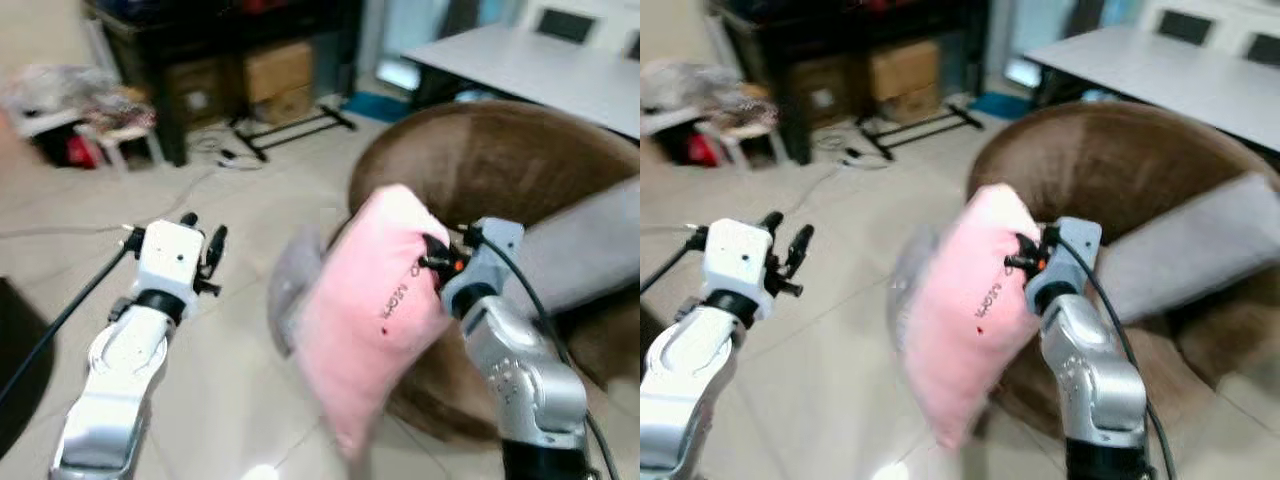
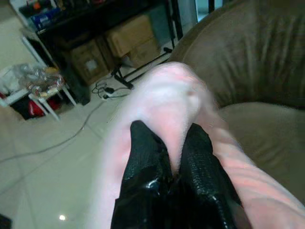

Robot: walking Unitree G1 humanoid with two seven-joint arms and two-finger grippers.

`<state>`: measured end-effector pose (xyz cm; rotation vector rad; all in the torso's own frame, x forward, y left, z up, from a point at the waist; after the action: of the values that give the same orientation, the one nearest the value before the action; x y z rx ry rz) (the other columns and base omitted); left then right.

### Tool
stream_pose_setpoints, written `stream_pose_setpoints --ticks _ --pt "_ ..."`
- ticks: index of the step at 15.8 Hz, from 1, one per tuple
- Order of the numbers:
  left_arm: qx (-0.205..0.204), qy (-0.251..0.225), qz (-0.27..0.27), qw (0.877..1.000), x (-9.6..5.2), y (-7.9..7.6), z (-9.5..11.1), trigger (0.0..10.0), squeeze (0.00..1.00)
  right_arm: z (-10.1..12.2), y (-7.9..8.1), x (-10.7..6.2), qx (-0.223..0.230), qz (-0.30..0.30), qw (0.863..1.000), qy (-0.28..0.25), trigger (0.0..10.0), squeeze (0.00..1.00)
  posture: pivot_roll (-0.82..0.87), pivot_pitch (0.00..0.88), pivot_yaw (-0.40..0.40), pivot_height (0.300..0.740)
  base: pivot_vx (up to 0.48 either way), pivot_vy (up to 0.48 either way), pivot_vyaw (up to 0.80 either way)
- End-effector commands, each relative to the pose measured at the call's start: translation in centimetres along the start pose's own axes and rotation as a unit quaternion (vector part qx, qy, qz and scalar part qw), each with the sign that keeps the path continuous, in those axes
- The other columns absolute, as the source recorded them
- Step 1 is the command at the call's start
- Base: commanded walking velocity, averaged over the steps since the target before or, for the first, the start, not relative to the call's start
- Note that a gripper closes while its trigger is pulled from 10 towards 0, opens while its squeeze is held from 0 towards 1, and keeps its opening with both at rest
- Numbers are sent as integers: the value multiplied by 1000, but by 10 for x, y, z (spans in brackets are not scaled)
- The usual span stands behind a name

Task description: Move the pillow to the sofa from floor

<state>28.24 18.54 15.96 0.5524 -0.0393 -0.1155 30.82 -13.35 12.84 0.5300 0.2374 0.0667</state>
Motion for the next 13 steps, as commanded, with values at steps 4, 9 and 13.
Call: stream_pose_setpoints --ticks 4,9,13 --pt "-18 -7 -2 1000 2 0 3 10000 0 12 9 1 -12 19 999 -24 10000 0 -62 0 6 740 0 360 -781" --pt "-20 -12 9 1000 2 1 5 10000 0 16 12 1 -23 27 999 -35 10000 0 -63 0 6 740 0 176 -606" --pt "-37 -25 11 999 1 1 9 10000 0 16 17 2 -34 47 998 -32 10000 0 -61 0 0 740 0 0 0"
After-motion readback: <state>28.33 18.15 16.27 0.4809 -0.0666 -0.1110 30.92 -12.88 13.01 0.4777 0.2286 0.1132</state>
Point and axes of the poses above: a point about 5 cm out from each wrist's last joint towards the gripper, its own x axis pointing out of the wrist towards the gripper, its own z axis along the axis of the wrist's last joint, y = z × x, the point moved 3 cm from there along x, pointing out of the wrist towards the gripper, and after that the axes turned 13 degrees about x, right-handed, at the moved point
